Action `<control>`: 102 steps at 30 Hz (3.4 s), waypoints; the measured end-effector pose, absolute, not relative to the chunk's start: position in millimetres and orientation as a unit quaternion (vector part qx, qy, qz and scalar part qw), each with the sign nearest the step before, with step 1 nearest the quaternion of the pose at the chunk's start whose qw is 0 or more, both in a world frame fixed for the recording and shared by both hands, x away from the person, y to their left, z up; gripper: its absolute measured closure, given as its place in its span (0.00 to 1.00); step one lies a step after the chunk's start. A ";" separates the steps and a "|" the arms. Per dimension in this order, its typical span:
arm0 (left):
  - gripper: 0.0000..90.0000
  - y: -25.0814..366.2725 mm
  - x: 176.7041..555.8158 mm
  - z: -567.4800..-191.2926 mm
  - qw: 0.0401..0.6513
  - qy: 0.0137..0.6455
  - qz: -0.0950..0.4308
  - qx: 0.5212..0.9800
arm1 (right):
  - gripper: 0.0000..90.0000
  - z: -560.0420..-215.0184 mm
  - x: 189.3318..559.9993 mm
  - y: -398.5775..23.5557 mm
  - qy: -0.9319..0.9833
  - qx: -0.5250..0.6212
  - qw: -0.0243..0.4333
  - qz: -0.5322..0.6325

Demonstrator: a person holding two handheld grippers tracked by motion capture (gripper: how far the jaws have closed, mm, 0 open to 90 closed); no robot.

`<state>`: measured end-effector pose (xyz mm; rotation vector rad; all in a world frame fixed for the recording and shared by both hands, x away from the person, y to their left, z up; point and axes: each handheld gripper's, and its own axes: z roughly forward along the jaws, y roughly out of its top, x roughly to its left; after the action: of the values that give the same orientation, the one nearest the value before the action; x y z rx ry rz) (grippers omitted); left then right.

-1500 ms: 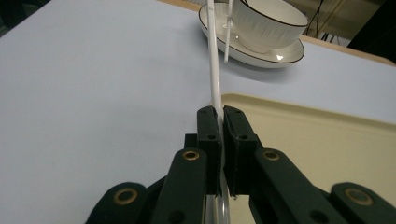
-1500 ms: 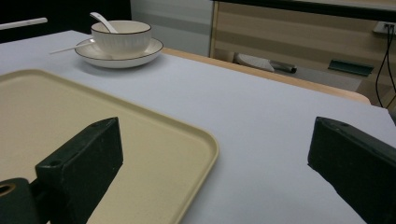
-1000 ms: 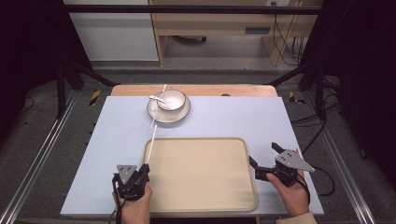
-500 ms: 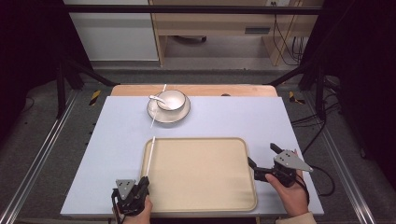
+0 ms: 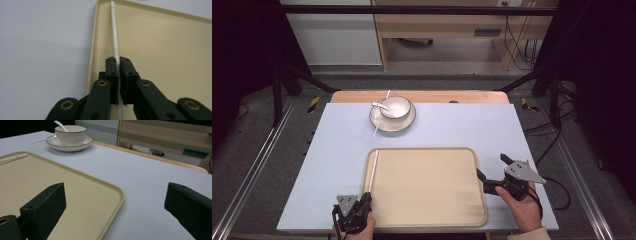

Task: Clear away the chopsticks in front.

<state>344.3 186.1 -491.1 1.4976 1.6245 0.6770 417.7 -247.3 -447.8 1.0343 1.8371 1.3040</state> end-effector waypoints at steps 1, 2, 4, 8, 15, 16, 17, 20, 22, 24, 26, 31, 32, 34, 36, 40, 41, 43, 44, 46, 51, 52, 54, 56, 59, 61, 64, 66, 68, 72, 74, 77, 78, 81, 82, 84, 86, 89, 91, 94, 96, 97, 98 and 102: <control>0.95 186.0 344.4 -491.5 0.404 0.643 0.267 0.593 | 0.04 -447.8 417.7 -247.3 0.701 0.395 0.325 0.497; 0.95 185.8 344.3 -491.8 0.404 0.644 0.268 0.592 | 0.04 -447.8 417.7 -247.4 0.702 0.394 0.326 0.497; 0.95 185.7 344.7 -492.4 0.403 0.643 0.267 0.594 | 0.04 -447.8 417.7 -247.2 0.702 0.394 0.325 0.497; 0.95 185.7 345.3 -494.2 0.403 0.644 0.264 0.594 | 0.04 -448.0 417.6 -246.6 0.703 0.394 0.324 0.496; 0.84 185.8 345.7 -487.1 0.413 0.637 0.277 0.589 | 0.04 -447.9 417.6 -247.0 0.702 0.394 0.324 0.497; 0.82 186.5 347.0 -483.6 0.416 0.633 0.279 0.590 | 0.04 -447.9 417.6 -247.0 0.702 0.394 0.324 0.497; 0.81 187.4 349.1 -479.3 0.418 0.629 0.283 0.591 | 0.04 -448.0 417.7 -247.1 0.702 0.394 0.324 0.497; 0.75 191.3 361.7 -462.4 0.423 0.614 0.297 0.597 | 0.04 -448.1 417.8 -247.0 0.702 0.396 0.323 0.496; 0.70 195.1 376.0 -450.7 0.424 0.599 0.295 0.612 | 0.04 -448.4 417.9 -246.8 0.704 0.396 0.323 0.494; 0.66 198.9 393.5 -441.0 0.432 0.588 0.279 0.625 | 0.04 -448.7 418.2 -246.7 0.706 0.392 0.326 0.492; 0.64 201.1 411.0 -431.7 0.425 0.574 0.290 0.637 | 0.04 -448.8 418.4 -246.3 0.708 0.391 0.326 0.490; 0.56 203.9 446.7 -418.9 0.433 0.547 0.280 0.659 | 0.04 -449.4 419.3 -247.2 0.709 0.393 0.327 0.486; 0.53 204.9 456.6 -417.3 0.431 0.535 0.291 0.666 | 0.04 -449.8 419.8 -247.7 0.708 0.395 0.326 0.486; 0.50 208.4 469.7 -417.1 0.424 0.526 0.297 0.675 | 0.04 -449.8 419.6 -247.5 0.709 0.396 0.326 0.484; 0.46 213.4 483.2 -418.1 0.420 0.518 0.294 0.685 | 0.04 -449.7 419.6 -247.8 0.712 0.392 0.329 0.482; 0.37 223.3 512.8 -420.4 0.419 0.487 0.267 0.718 | 0.04 -450.8 420.5 -248.0 0.713 0.396 0.328 0.477; 0.34 224.0 518.4 -420.2 0.420 0.477 0.255 0.728 | 0.04 -450.8 420.6 -248.1 0.713 0.396 0.328 0.477; 0.31 224.6 526.5 -418.1 0.420 0.458 0.262 0.738 | 0.04 -449.7 420.3 -248.7 0.710 0.395 0.330 0.481; 0.30 224.6 526.5 -418.1 0.420 0.458 0.262 0.738 | 0.04 -449.7 420.3 -248.7 0.710 0.395 0.330 0.481; 0.26 227.0 540.5 -413.8 0.423 0.443 0.256 0.748 | 0.04 -448.1 418.9 -250.2 0.704 0.398 0.333 0.485; 0.17 231.3 562.6 -414.5 0.442 0.430 0.250 0.747 | 0.06 -443.9 413.9 -254.8 0.690 0.388 0.347 0.502; 0.16 232.2 566.1 -415.8 0.448 0.427 0.250 0.744 | 0.06 -443.5 413.1 -255.4 0.690 0.386 0.349 0.503; 0.16 233.6 572.0 -418.7 0.456 0.424 0.258 0.738 | 0.06 -442.7 411.3 -256.0 0.689 0.379 0.358 0.503; 0.18 234.6 574.5 -420.3 0.458 0.425 0.262 0.735 | 0.06 -442.7 410.6 -257.4 0.688 0.379 0.361 0.503; 0.21 240.3 586.5 -425.7 0.462 0.441 0.249 0.729 | 0.06 -443.5 411.9 -257.5 0.687 0.384 0.358 0.502; 0.22 242.9 591.9 -427.5 0.457 0.444 0.242 0.732 | 0.06 -444.4 413.5 -255.9 0.689 0.384 0.356 0.501; 0.24 244.5 595.2 -429.4 0.448 0.440 0.242 0.740 | 0.06 -444.6 414.3 -253.9 0.696 0.380 0.356 0.495; 0.27 246.1 597.3 -432.6 0.439 0.457 0.229 0.739 | 0.06 -444.9 414.8 -253.2 0.698 0.378 0.355 0.493; 0.31 245.8 597.6 -433.7 0.435 0.457 0.228 0.742 | 0.06 -445.1 415.3 -253.7 0.698 0.379 0.354 0.493; 0.41 240.4 600.2 -436.1 0.422 0.450 0.239 0.750 | 0.06 -444.9 415.2 -253.2 0.699 0.380 0.353 0.494; 0.45 235.9 603.8 -438.5 0.413 0.448 0.241 0.756 | 0.06 -444.8 414.8 -252.4 0.700 0.379 0.354 0.491; 0.46 228.5 612.1 -442.3 0.394 0.446 0.241 0.767 | 0.06 -445.2 415.1 -252.0 0.701 0.379 0.353 0.490; 0.47 226.6 614.6 -442.9 0.390 0.447 0.241 0.768 | 0.06 -445.3 415.2 -252.1 0.702 0.379 0.353 0.489; 0.53 221.9 620.6 -446.7 0.391 0.455 0.247 0.761 | 0.06 -445.6 415.4 -252.8 0.702 0.380 0.352 0.489; 0.54 221.3 622.6 -447.6 0.387 0.458 0.247 0.761 | 0.06 -445.7 415.5 -253.0 0.702 0.379 0.353 0.489; 0.57 219.9 624.6 -447.9 0.386 0.460 0.253 0.758 | 0.06 -446.1 415.5 -253.0 0.703 0.379 0.352 0.487; 0.60 215.9 626.1 -448.2 0.386 0.458 0.255 0.759 | 0.06 -446.3 415.5 -252.3 0.704 0.379 0.350 0.487; 0.63 211.1 628.1 -449.7 0.366 0.457 0.259 0.768 | 0.06 -446.5 415.4 -251.0 0.706 0.378 0.348 0.487; 0.65 210.2 630.4 -452.5 0.362 0.469 0.256 0.764 | 0.06 -446.5 415.3 -251.0 0.706 0.378 0.348 0.487; 0.70 209.9 632.4 -455.5 0.357 0.479 0.252 0.761 | 0.06 -446.6 415.2 -251.5 0.706 0.380 0.347 0.487; 0.73 208.8 633.5 -456.7 0.358 0.480 0.247 0.762 | 0.06 -446.6 415.2 -251.6 0.706 0.381 0.346 0.487; 0.74 208.2 634.0 -457.1 0.357 0.481 0.247 0.762 | 0.06 -446.6 415.4 -252.0 0.706 0.379 0.347 0.488; 0.76 208.2 634.0 -457.1 0.357 0.481 0.247 0.762 | 0.06 -446.6 415.4 -252.0 0.706 0.379 0.347 0.488; 0.82 203.9 635.9 -458.2 0.356 0.493 0.247 0.755 | 0.06 -446.9 415.7 -251.8 0.706 0.380 0.345 0.487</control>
<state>635.9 203.9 -458.2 1.9496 1.2720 0.6368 415.7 -251.8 -446.9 0.9854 1.8341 1.2651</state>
